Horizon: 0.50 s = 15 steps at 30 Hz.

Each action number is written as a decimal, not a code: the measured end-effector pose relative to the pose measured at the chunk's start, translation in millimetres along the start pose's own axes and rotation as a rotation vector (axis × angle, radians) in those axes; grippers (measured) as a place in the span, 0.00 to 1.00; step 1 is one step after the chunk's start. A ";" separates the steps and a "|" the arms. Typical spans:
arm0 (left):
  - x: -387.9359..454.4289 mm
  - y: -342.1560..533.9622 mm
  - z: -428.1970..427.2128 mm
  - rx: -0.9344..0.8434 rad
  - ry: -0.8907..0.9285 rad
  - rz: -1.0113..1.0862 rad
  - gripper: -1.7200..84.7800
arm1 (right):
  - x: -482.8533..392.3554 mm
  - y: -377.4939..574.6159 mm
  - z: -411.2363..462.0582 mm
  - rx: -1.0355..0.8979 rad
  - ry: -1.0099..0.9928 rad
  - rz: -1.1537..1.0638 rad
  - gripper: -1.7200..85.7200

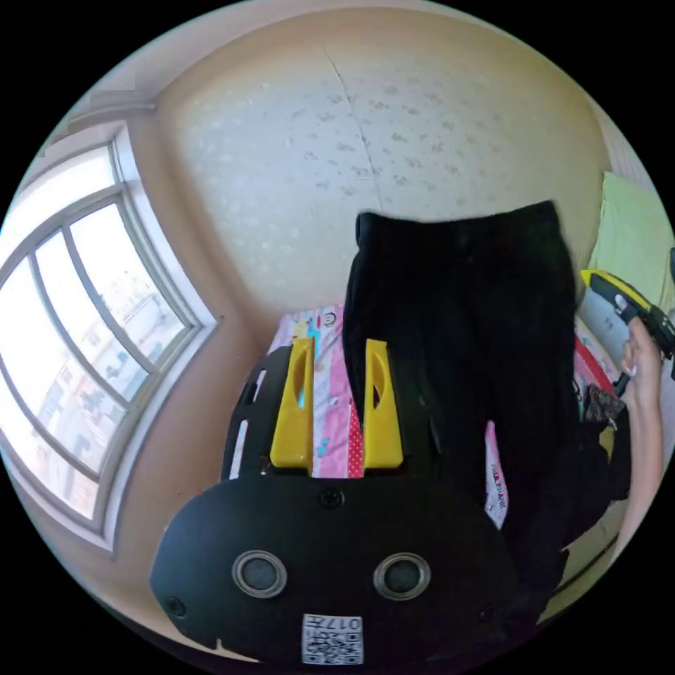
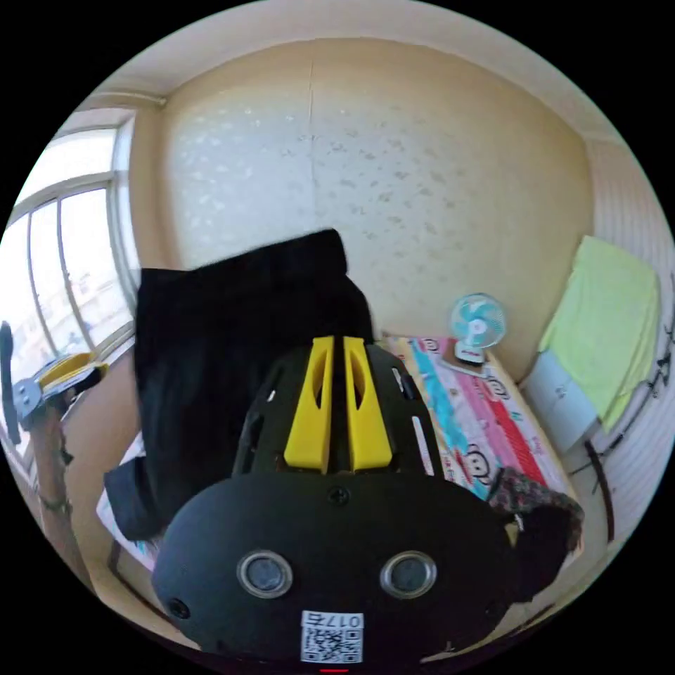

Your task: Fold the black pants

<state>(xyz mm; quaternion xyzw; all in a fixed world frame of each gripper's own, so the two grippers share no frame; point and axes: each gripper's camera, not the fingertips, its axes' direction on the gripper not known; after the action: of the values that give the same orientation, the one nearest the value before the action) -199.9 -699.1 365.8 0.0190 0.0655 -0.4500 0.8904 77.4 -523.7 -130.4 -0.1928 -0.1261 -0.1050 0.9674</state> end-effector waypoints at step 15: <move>52.8 264.7 3.6 0.122 0.026 0.107 0.11 | -29.6 460.4 68.8 -0.376 0.042 -0.307 0.07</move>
<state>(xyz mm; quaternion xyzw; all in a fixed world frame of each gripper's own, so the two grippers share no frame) 44.2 -584.4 355.7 0.0826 0.0484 -0.4045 0.9095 151.3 -75.7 -236.9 -0.3457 -0.1119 -0.2762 0.8898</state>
